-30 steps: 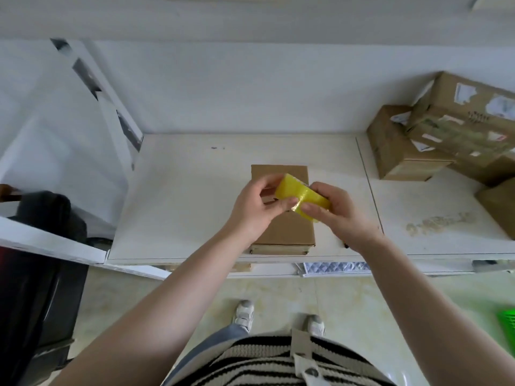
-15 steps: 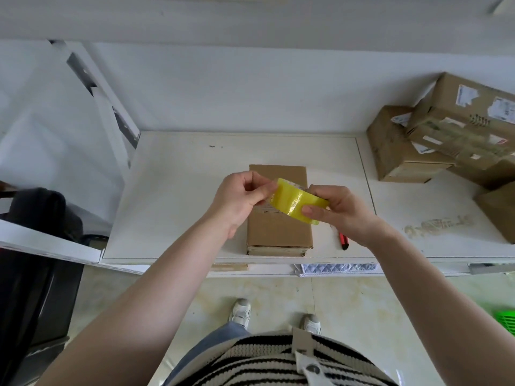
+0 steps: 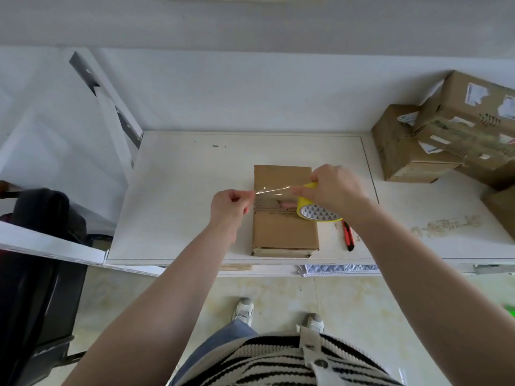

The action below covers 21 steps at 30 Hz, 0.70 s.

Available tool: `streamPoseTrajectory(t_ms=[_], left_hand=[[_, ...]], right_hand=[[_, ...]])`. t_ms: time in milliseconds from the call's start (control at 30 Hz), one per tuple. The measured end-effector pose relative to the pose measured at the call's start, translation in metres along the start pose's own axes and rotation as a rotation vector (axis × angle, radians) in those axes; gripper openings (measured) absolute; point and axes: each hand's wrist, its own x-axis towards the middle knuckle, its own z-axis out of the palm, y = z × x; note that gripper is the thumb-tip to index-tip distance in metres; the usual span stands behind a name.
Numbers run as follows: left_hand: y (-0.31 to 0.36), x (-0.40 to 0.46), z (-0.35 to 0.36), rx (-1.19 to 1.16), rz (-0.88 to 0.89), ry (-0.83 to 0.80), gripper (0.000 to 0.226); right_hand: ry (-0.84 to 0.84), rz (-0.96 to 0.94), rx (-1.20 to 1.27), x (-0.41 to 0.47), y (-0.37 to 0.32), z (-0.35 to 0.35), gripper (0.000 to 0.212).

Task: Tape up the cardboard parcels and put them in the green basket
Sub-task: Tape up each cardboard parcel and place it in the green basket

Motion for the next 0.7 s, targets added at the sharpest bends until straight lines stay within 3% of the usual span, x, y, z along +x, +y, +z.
streamPoseTrajectory(t_ms=[200, 533, 700], left_hand=[[-0.014, 0.011, 0.007, -0.041, -0.081, 0.017, 0.019], [-0.03, 0.023, 0.006, -0.095, -0.095, 0.032, 0.018], [-0.033, 0.026, 0.007, -0.138, -0.19, -0.004, 0.015]], right_hand=[[0.003, 0.045, -0.054, 0.006, -0.01, 0.007, 0.052], [-0.06, 0.051, -0.143, 0.01, -0.026, 0.005, 0.046], [-0.06, 0.053, -0.181, 0.011, -0.031, 0.006, 0.043]])
